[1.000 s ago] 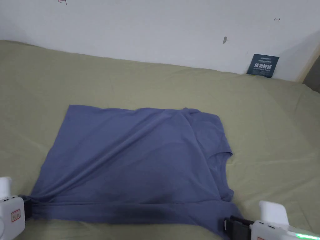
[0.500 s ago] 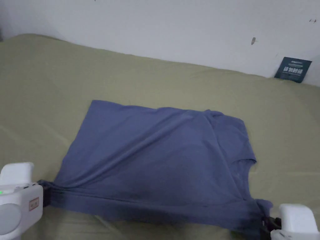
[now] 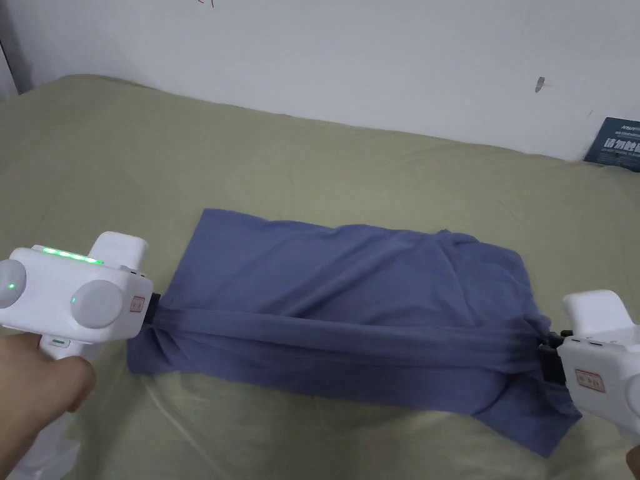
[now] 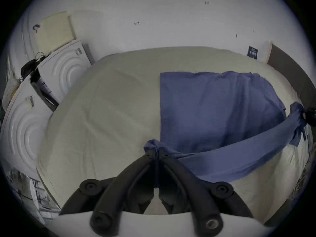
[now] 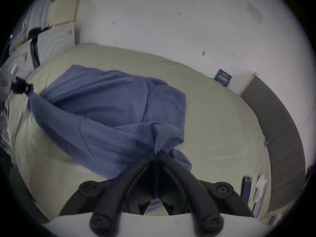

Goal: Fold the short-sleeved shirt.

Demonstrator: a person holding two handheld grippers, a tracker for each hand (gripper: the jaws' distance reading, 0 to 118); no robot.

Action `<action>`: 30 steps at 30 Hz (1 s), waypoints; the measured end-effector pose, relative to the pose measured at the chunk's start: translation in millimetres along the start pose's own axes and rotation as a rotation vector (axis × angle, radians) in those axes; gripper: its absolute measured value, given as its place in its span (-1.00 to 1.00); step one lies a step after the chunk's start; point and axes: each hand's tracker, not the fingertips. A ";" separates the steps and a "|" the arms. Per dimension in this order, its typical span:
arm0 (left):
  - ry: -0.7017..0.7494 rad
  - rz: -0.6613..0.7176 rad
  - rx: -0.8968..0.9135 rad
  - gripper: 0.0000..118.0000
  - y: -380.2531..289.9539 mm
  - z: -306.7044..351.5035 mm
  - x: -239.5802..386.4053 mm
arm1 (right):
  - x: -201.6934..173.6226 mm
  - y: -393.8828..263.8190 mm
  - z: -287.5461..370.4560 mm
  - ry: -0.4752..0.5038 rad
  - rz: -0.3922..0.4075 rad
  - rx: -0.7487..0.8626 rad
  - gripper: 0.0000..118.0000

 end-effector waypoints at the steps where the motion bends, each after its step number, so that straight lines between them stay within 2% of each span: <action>1: -0.007 -0.002 -0.010 -0.99 3.6 -10.9 -3.2 | 1.7 3.1 -8.7 0.004 0.009 -0.019 -0.91; 3: -0.007 -0.021 -0.040 -0.99 6.4 -27.3 -3.1 | 6.8 7.2 -28.8 0.023 -0.005 -0.035 -0.91; 7: -0.029 -0.067 -0.085 -0.99 -1.1 -41.1 1.7 | 8.5 8.3 -49.9 0.036 0.077 -0.101 -0.90; 9: -0.051 -0.079 -0.089 -0.84 -4.8 -44.3 -0.9 | 11.4 9.0 -51.5 0.081 0.068 -0.116 -0.84; 10: -0.045 -0.076 -0.088 -0.72 -4.2 -43.6 -3.1 | 16.5 8.0 -47.0 0.090 0.036 -0.093 -0.77; 11: -0.043 -0.070 -0.085 -0.62 -2.5 -40.3 -6.8 | 20.4 9.6 -40.9 0.097 -0.015 -0.058 -0.59; 12: -0.067 -0.030 -0.068 -0.45 -0.7 -32.5 -12.9 | 25.8 11.6 -29.6 0.113 -0.065 0.009 -0.20; 13: -0.078 0.018 -0.034 -0.22 4.0 -18.2 -15.6 | 31.5 13.6 -15.4 0.120 -0.141 0.078 0.06; 14: -0.096 0.039 0.012 0.10 6.0 -2.7 -20.4 | 37.3 13.7 3.6 0.149 -0.224 0.150 0.14; 15: -0.127 0.065 0.054 0.29 8.7 15.2 -24.0 | 41.6 14.7 22.4 0.190 -0.301 0.224 0.14; 17: -0.124 0.072 0.160 0.30 13.6 53.0 -23.5 | 36.4 15.7 61.6 0.203 -0.374 0.327 0.14; 19: -0.130 0.064 0.230 0.30 9.6 85.7 -16.2 | 21.4 11.2 101.4 0.201 -0.371 0.416 0.14; 21: -0.133 0.101 0.277 0.29 -3.5 114.6 -0.1 | -2.7 -1.1 133.6 0.158 -0.384 0.478 0.11; 25: -0.196 0.238 0.438 0.17 -62.5 157.9 31.2 | -60.1 -34.6 171.0 0.040 -0.383 0.468 0.09; 26: -0.174 0.249 0.455 -0.09 -81.5 168.5 41.8 | -73.5 -46.9 174.3 -0.009 -0.380 0.415 0.04; 27: -0.110 0.258 0.461 -0.73 -99.8 176.4 52.8 | -89.4 -58.7 179.5 -0.055 -0.365 0.413 -0.39; 28: -0.082 0.256 0.460 -1.00 -113.5 181.2 62.3 | -100.6 -69.2 181.2 -0.069 -0.359 0.418 -0.98; 30: -0.080 0.237 0.419 -1.00 -139.7 184.1 72.9 | -122.9 -95.2 187.1 -0.040 -0.382 0.402 -0.99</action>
